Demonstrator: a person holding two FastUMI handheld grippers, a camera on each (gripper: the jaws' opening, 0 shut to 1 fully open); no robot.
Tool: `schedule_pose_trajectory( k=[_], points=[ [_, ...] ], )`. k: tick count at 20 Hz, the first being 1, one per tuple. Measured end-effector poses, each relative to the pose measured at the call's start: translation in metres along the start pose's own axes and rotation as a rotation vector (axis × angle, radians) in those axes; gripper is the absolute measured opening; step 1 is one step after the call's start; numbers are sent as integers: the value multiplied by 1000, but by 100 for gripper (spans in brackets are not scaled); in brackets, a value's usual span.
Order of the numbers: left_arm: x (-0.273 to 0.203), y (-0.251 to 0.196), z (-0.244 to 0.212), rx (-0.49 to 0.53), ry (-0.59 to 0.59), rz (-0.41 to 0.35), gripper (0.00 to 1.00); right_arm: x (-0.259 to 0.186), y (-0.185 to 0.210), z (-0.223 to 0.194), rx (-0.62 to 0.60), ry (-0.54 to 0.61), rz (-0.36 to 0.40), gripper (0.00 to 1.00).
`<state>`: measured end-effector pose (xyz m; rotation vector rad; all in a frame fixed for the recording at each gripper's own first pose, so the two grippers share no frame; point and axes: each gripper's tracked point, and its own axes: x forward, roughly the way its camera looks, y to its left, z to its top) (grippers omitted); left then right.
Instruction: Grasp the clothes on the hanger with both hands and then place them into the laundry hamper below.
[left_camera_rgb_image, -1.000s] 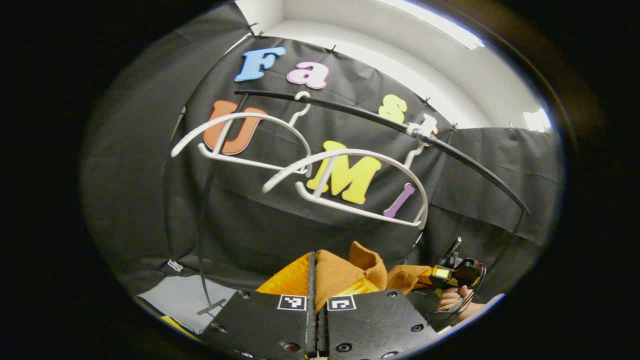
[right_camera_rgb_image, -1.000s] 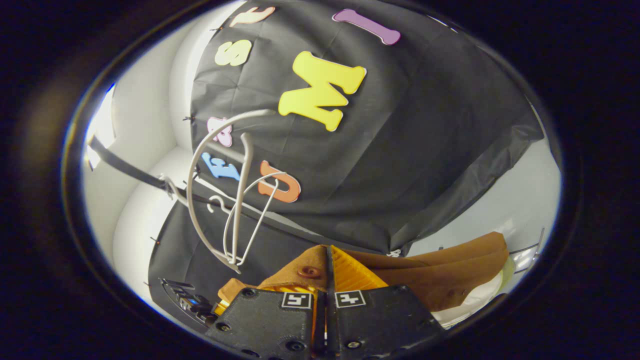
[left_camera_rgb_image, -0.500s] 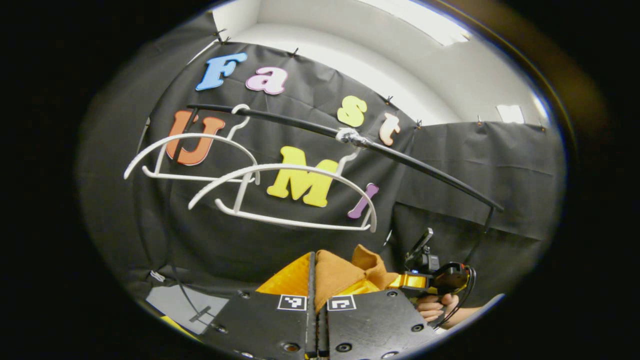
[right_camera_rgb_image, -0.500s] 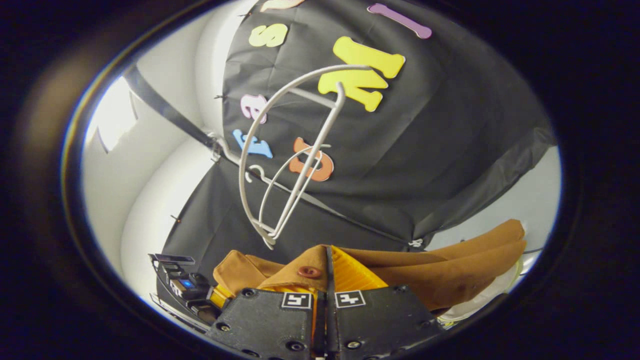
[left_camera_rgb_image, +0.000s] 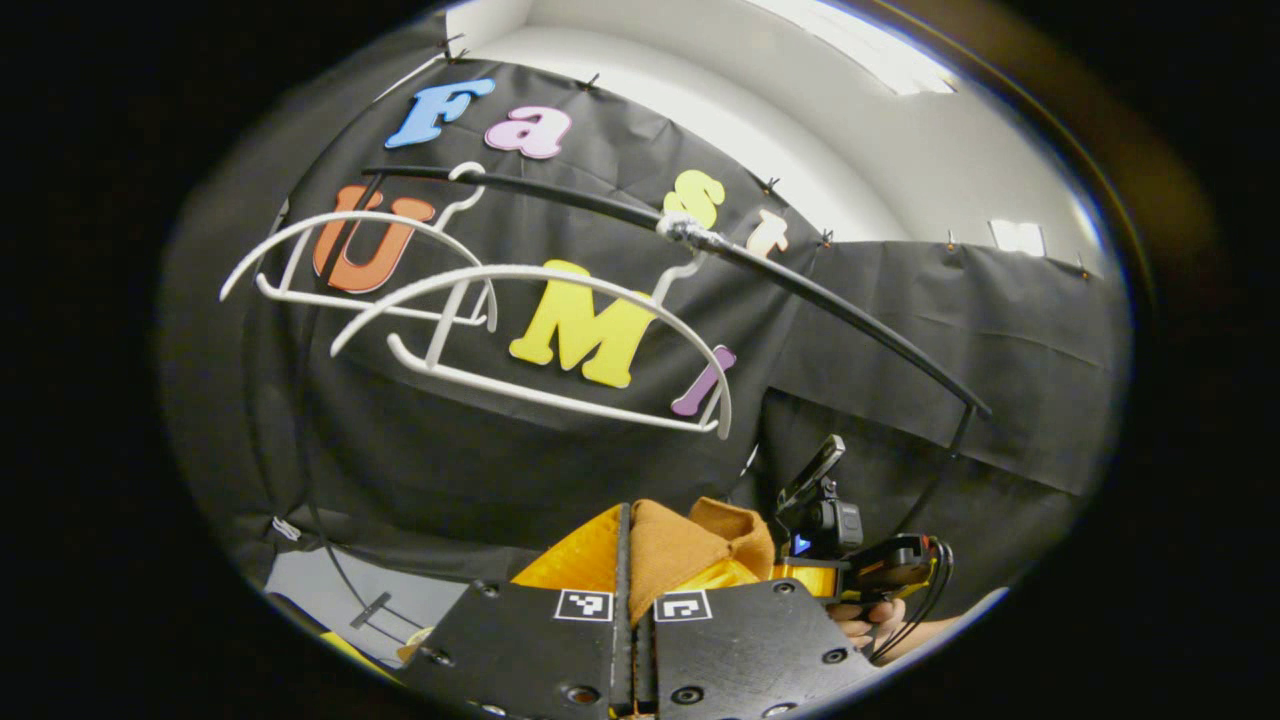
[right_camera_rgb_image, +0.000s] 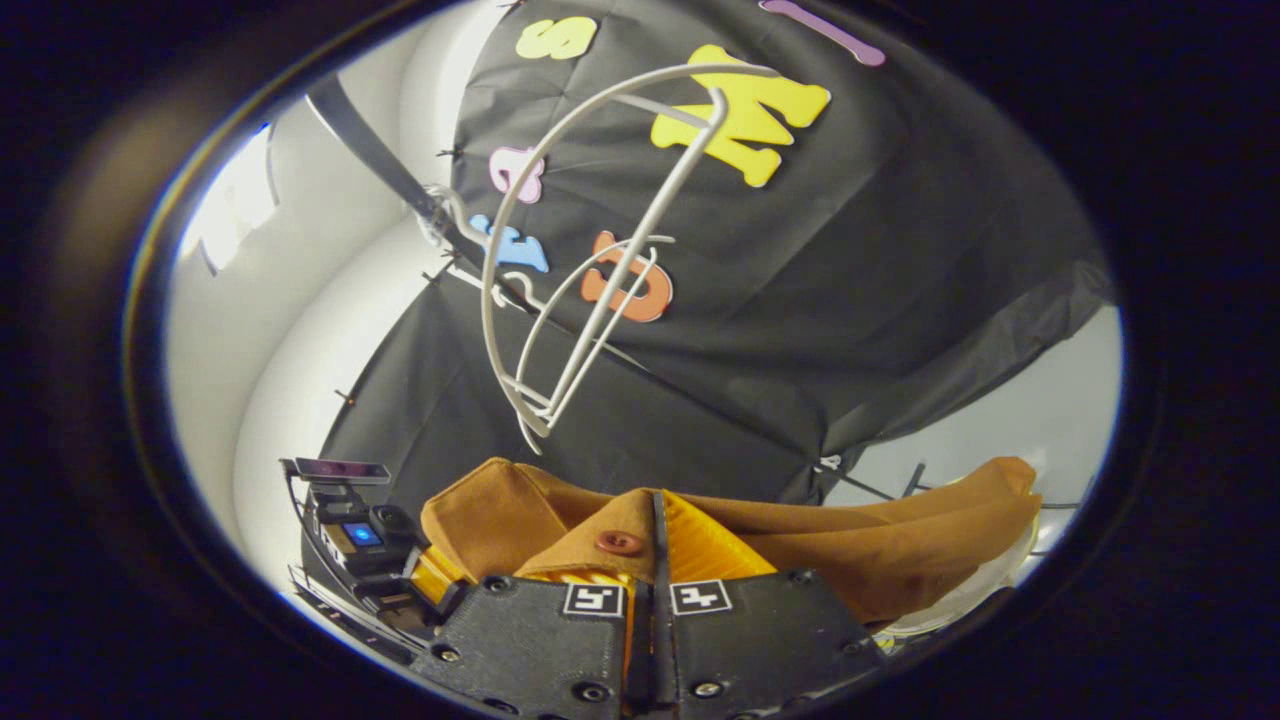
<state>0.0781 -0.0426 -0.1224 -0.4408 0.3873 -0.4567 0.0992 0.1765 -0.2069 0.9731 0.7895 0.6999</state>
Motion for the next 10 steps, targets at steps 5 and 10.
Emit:
schedule_pose_trajectory(
  k=[5,10],
  points=[
    [9,19,-41,-42,78,19,1,6,-44,-25,78,46,-62,4],
    [17,54,-103,-110,190,61,1,22,-116,-58,145,115,-206,4]
  ],
)
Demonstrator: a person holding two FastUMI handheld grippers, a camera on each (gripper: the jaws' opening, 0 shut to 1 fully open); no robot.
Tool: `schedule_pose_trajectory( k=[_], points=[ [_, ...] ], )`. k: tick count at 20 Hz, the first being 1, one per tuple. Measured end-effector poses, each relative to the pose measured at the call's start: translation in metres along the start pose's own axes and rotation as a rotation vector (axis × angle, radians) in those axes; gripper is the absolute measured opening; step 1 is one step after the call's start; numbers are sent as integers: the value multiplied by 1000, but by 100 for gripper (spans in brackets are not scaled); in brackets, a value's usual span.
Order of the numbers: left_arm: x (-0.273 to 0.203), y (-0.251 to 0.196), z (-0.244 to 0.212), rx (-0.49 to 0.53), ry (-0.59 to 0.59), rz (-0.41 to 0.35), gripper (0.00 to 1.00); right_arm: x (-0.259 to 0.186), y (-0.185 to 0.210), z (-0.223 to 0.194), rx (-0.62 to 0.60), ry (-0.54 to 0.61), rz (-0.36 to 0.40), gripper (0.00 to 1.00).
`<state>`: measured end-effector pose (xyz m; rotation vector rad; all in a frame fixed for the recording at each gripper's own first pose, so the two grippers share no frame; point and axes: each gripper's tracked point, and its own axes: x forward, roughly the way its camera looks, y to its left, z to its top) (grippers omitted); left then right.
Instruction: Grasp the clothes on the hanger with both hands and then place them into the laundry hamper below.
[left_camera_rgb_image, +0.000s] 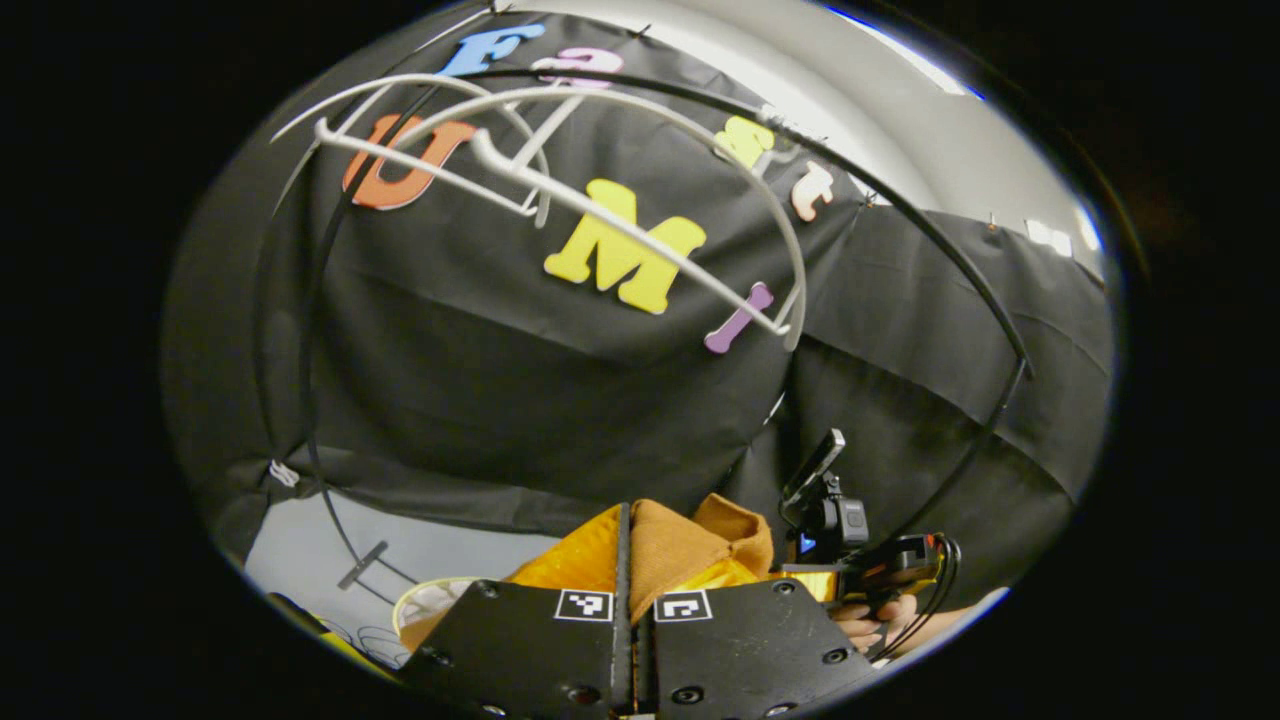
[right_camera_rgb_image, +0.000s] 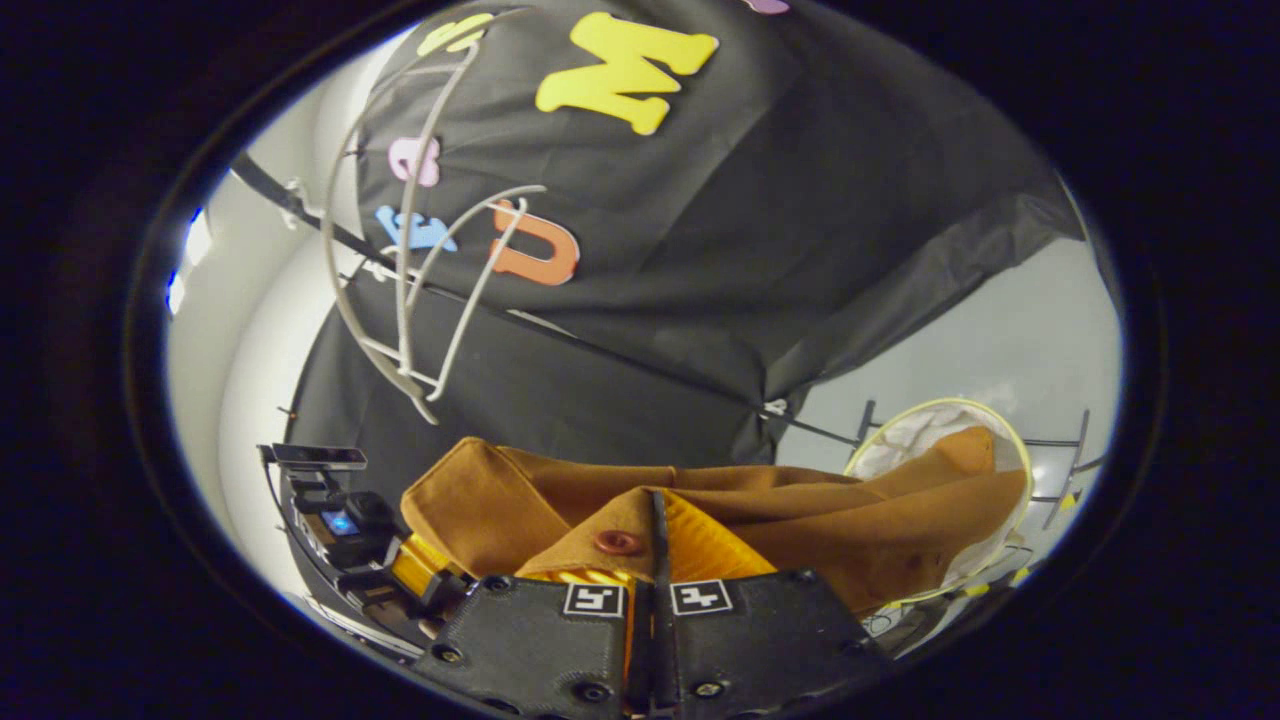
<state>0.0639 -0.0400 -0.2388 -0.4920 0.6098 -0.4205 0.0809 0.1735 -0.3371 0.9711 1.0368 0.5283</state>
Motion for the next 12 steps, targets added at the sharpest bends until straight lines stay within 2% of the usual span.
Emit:
schedule_pose_trajectory(
  k=[4,8,12],
  points=[
    [20,32,-36,-34,90,46,1,20,-52,-11,31,34,-124,4],
    [40,60,-65,-17,170,122,1,39,-97,-9,25,47,-273,4],
    [32,84,-93,-19,298,264,1,50,-157,-3,46,58,-497,5]
  ],
)
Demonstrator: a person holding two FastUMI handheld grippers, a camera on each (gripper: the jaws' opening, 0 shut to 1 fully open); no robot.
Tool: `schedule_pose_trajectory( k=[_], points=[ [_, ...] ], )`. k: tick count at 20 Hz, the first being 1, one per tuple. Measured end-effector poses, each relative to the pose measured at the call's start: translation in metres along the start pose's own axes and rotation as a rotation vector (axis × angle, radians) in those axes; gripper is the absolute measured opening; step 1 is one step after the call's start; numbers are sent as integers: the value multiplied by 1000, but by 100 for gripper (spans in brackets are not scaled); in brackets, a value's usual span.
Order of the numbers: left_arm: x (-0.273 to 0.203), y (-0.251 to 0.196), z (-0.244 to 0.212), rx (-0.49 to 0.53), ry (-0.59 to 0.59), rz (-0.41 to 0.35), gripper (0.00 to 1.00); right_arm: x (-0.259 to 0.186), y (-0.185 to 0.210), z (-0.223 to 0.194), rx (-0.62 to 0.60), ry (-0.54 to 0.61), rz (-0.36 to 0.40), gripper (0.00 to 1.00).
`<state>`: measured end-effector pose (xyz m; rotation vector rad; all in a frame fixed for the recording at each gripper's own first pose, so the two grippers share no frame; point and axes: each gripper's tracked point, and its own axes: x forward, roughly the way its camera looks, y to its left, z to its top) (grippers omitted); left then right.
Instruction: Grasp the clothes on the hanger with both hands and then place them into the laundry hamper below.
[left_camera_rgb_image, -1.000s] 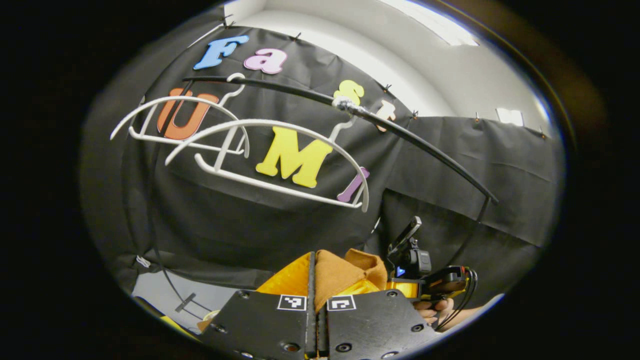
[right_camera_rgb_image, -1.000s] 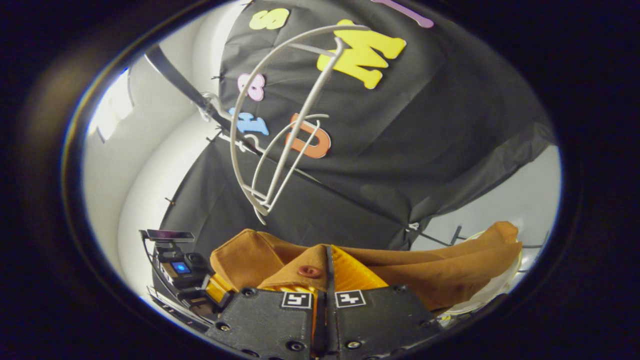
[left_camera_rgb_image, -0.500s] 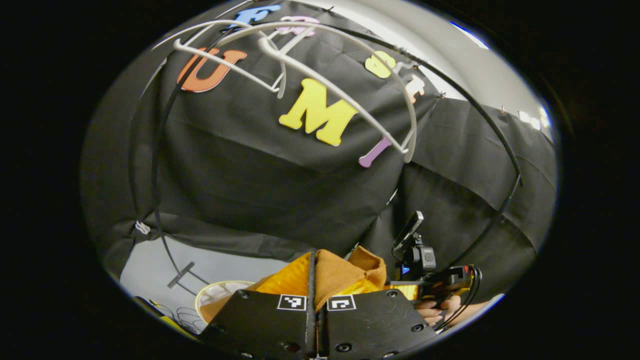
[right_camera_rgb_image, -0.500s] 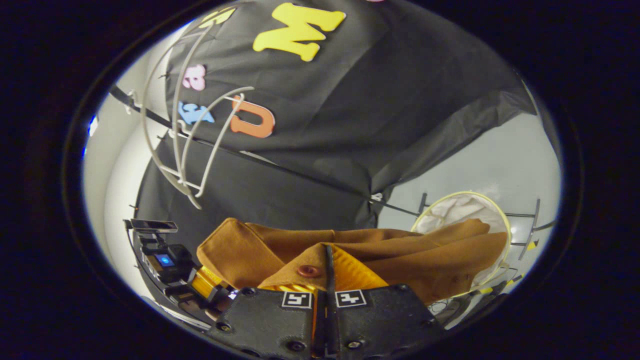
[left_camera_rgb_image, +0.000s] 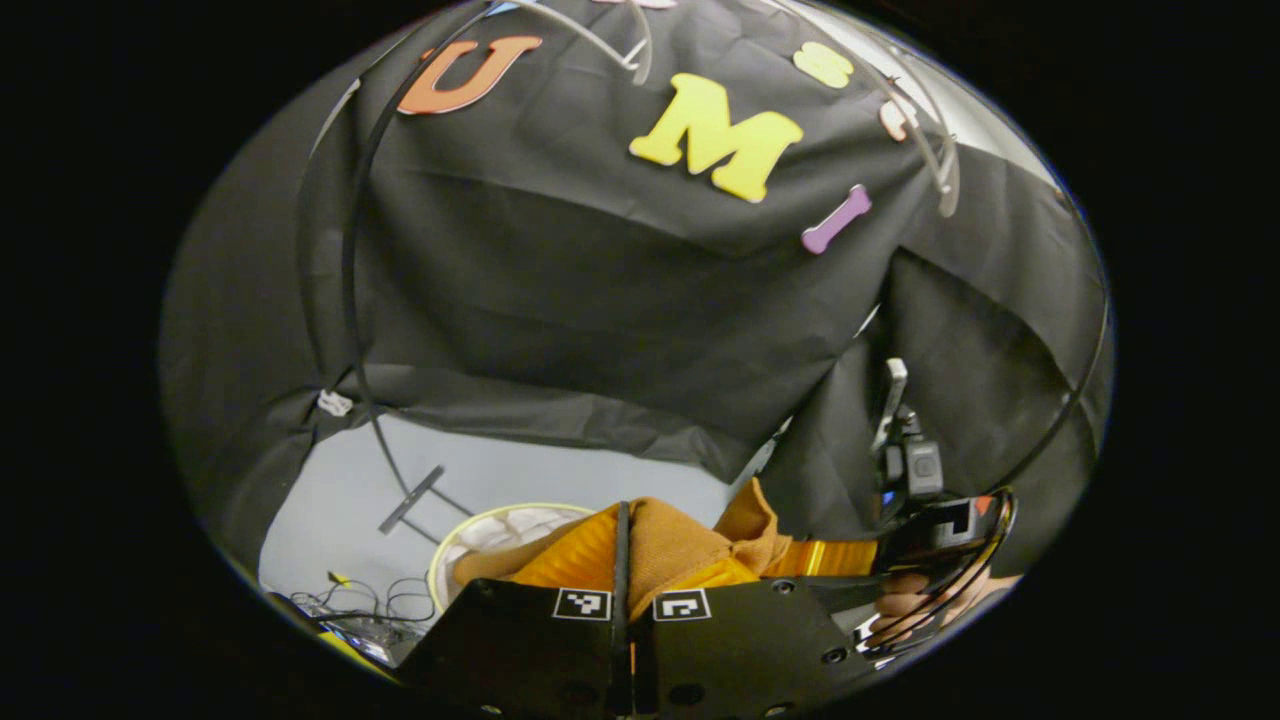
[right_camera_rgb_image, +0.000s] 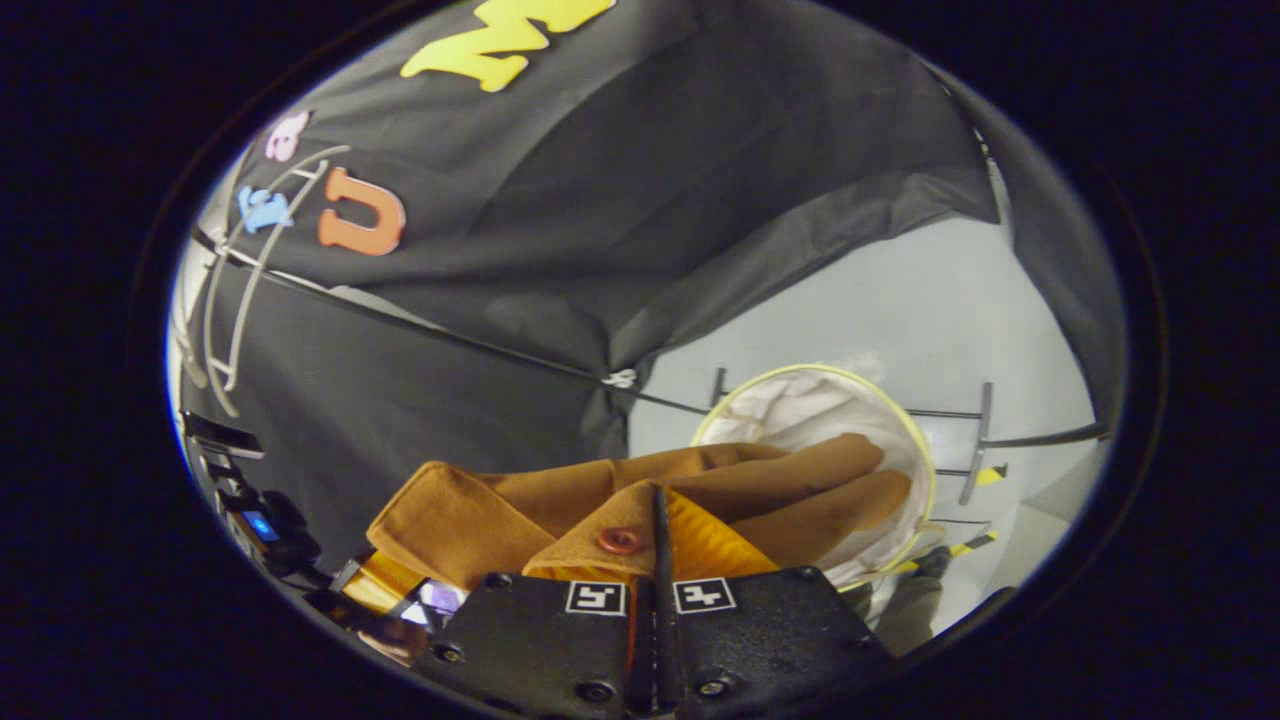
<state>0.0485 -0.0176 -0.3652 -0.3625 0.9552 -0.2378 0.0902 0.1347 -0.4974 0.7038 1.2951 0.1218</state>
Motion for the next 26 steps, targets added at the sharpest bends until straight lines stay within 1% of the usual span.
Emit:
schedule_pose_trajectory(
  k=[1,2,3,4,5,6,7,8,9,10,11,12,13,14,16,19,21,22,24,26],
  points=[
    [0,9,-13,-9,65,36,2,7,-10,-2,-6,20,-40,5],
    [4,16,-33,-23,160,64,4,10,-14,-7,-10,51,-69,7],
    [1,21,-48,-24,241,92,0,10,-16,-9,-10,63,-80,12],
    [-4,26,-58,-16,286,115,12,9,-22,-10,-15,59,-90,22],
    [-6,30,-64,-8,310,132,34,6,-22,-7,-22,47,-89,24],
    [-7,32,-66,-5,322,145,19,6,-24,-5,-32,33,-97,29],
    [-6,32,-69,-9,332,153,30,2,-27,-1,-47,20,-105,36],
    [-7,30,-74,-16,338,153,41,-4,-33,0,-65,5,-120,44],
    [-7,29,-77,-24,347,157,58,-11,-36,3,-85,-12,-133,49],
    [-10,29,-79,-30,352,165,73,-23,-39,6,-107,-30,-157,58],
    [-12,30,-80,-32,352,175,74,-32,-40,8,-132,-52,-172,62],
    [-14,29,-78,-30,350,184,87,-44,-42,10,-158,-76,-196,70],
    [-16,28,-78,-26,344,192,82,-56,-43,12,-186,-105,-211,73],
    [-20,26,-77,-18,336,199,93,-66,-44,14,-216,-134,-227,74],
    [-29,27,-73,1,311,217,95,-87,-46,14,-275,-188,-242,75],
    [-44,21,-63,33,248,249,96,-121,-41,14,-346,-252,-236,75],
    [-62,6,-50,36,198,259,96,-143,-38,19,-391,-297,-236,77],
    [-71,-3,-44,31,170,256,96,-155,-34,22,-410,-324,-235,80],
    [-90,-17,-32,32,108,254,96,-181,-24,22,-439,-378,-222,80],
    [-115,-31,-17,46,35,270,96,-207,-13,26,-467,-443,-204,81]
  ],
)
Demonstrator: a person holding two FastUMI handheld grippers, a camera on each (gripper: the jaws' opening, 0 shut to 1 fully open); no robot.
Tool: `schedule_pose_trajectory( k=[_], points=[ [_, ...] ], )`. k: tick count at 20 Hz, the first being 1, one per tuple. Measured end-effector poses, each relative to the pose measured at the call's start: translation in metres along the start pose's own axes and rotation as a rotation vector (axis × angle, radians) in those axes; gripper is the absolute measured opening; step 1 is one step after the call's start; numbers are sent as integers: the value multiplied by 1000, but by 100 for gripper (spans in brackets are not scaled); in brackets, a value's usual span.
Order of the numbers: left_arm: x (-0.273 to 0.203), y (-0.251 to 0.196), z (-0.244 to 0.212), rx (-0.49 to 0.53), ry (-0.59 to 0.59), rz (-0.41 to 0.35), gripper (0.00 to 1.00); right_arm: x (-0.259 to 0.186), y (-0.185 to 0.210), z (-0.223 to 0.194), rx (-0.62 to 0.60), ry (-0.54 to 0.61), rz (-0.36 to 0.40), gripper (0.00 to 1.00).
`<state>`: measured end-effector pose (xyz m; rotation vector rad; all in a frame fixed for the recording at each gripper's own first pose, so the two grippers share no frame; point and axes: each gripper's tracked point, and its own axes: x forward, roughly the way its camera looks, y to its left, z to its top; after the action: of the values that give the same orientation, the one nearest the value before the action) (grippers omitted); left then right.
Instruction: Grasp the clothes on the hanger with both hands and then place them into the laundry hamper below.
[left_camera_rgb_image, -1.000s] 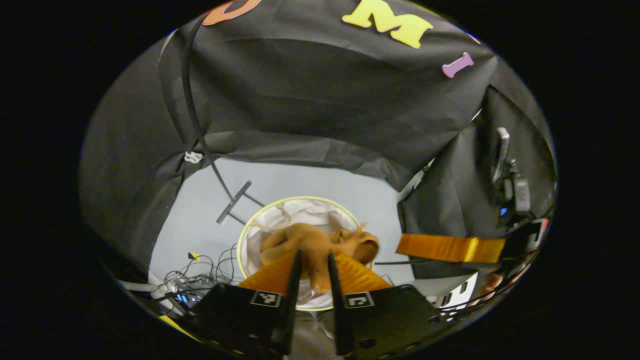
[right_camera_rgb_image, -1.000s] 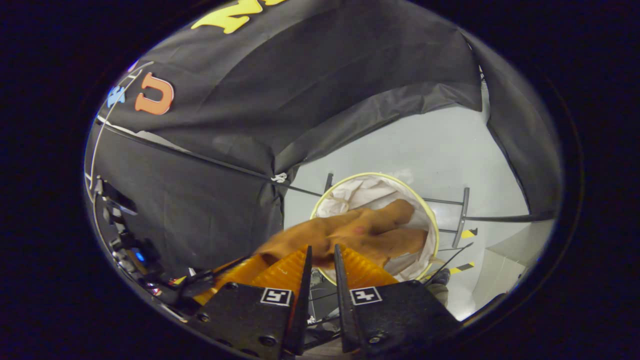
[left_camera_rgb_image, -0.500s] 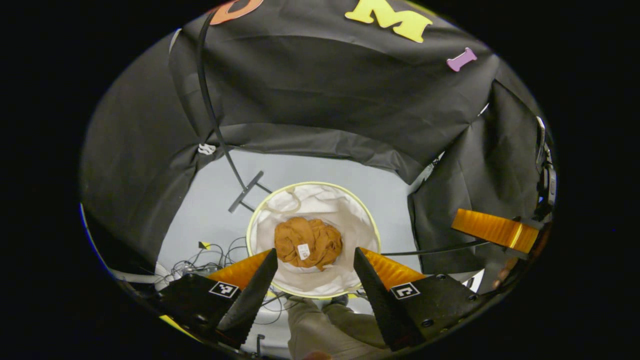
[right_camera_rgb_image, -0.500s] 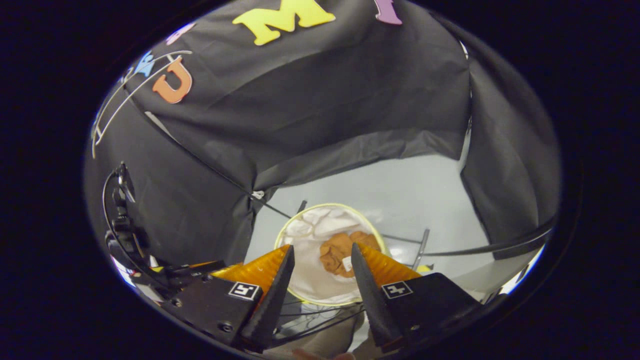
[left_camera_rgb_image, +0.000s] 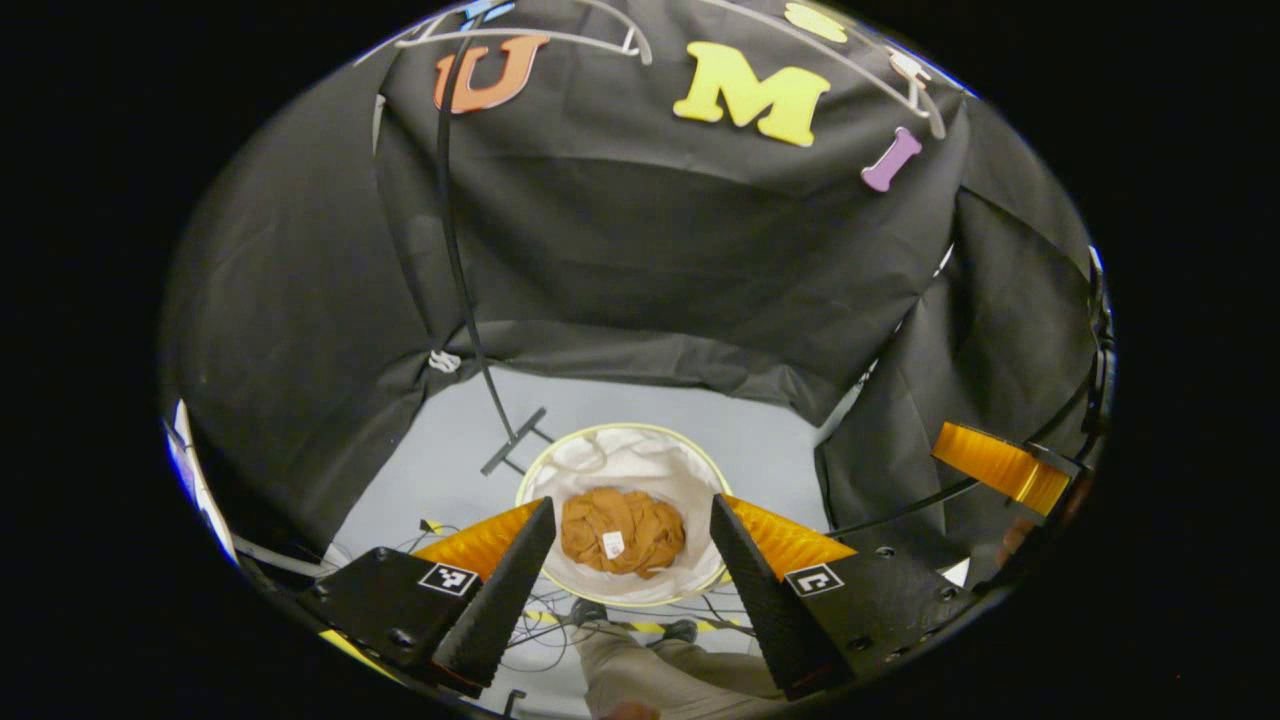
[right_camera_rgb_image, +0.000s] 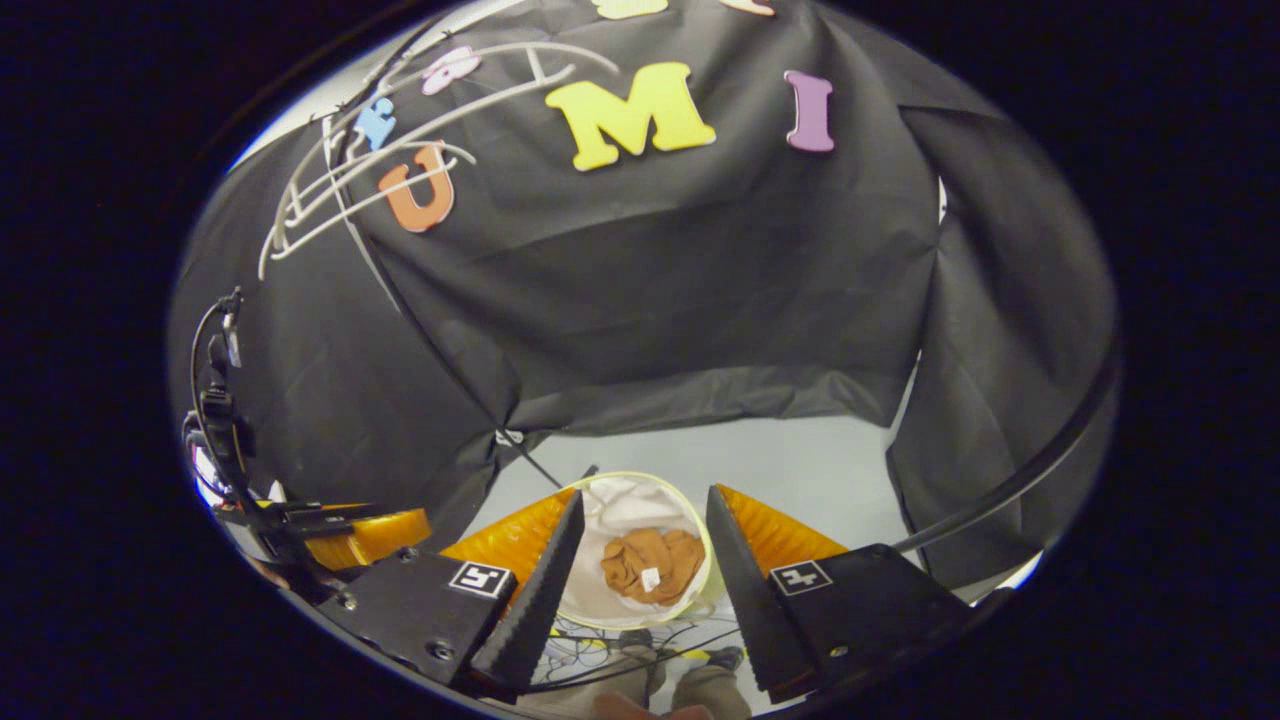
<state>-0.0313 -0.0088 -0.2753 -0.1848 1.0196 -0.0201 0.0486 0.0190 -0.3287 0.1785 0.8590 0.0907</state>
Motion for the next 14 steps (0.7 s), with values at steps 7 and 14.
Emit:
schedule_pose_trajectory(
  k=[7,14],
  points=[
    [-114,-12,89,58,-428,70,95,-136,4,78,-68,-324,46,81],
    [-197,1,151,193,-780,69,89,-236,10,96,-93,-579,-51,81]
  ],
)
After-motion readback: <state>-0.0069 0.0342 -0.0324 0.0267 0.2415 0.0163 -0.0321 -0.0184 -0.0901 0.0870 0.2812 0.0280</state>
